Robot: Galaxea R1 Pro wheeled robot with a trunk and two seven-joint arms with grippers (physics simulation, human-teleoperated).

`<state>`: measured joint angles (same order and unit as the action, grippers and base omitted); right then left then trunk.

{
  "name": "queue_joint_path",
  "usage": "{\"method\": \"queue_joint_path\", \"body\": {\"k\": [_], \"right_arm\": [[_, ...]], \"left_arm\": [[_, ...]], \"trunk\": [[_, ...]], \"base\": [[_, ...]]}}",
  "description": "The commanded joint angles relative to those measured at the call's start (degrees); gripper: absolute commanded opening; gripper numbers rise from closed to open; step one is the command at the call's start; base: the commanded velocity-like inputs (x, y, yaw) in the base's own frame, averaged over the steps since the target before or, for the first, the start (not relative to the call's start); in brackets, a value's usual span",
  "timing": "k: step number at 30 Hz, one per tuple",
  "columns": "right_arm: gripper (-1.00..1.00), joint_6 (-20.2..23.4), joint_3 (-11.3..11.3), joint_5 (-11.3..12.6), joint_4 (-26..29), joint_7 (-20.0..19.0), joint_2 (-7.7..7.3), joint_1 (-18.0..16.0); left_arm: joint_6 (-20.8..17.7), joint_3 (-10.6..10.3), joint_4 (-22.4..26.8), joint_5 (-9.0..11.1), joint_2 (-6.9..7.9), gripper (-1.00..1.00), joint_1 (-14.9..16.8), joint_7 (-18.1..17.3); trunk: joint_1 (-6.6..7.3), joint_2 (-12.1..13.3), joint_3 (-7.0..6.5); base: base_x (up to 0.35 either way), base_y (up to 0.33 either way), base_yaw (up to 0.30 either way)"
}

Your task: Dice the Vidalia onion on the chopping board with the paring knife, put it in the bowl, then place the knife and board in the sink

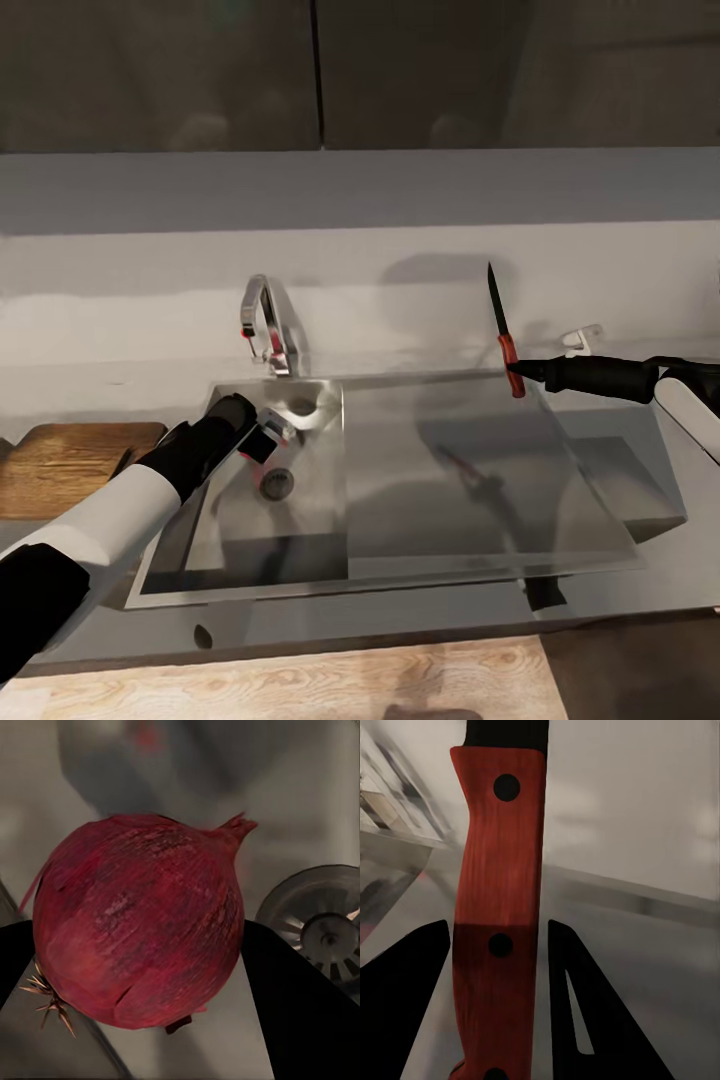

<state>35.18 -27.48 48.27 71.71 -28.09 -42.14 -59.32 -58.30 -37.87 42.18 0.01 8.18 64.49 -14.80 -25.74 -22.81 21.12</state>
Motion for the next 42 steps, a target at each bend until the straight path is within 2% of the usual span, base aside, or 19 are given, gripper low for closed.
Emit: {"method": "queue_joint_path", "body": {"k": [1,9,16,20,33,42], "right_arm": [[-1.00,0.24,-0.12,0.33,0.01,0.05,-0.05,-0.10],[-1.00,0.24,-0.12,0.33,0.01,0.05,-0.05,-0.10],[-1.00,0.24,-0.15,0.33,0.01,0.05,-0.05,-0.10],[-1.00,0.24,-0.15,0.33,0.01,0.05,-0.05,-0.10],[-1.00,0.24,-0.20,0.33,-0.02,0.05,-0.05,-0.10],[-1.00,0.24,-0.19,0.33,-0.08,0.05,-0.05,-0.10]], "left_arm": [[-0.18,-0.28,0.08,-0.10,0.07,-1.00,0.09,-0.21],[-0.23,-0.15,0.47,-0.10,0.65,-1.00,0.04,-0.24],[-0.35,-0.26,6.11,0.01,3.25,-1.00,0.02,-0.70],[-0.37,-0.35,8.22,0.09,4.38,-1.00,0.02,-3.85],[-0.14,-0.37,9.19,0.47,4.40,-1.00,-0.32,-5.23],[-0.30,-0.31,13.77,0.52,4.70,-1.00,-0.33,-5.19]], "trunk": [[-0.04,-0.11,0.01],[-0.04,-0.11,-0.72],[-0.04,-0.11,-1.36],[-0.04,-0.11,-1.72],[-0.04,-0.11,-2.72],[-0.04,-0.11,-2.76]], "base": [[0.000,0.000,0.000],[0.000,0.000,0.000],[-0.001,0.000,0.000],[-0.085,0.000,0.000],[-0.222,0.000,0.000],[-0.097,0.009,0.000]]}}
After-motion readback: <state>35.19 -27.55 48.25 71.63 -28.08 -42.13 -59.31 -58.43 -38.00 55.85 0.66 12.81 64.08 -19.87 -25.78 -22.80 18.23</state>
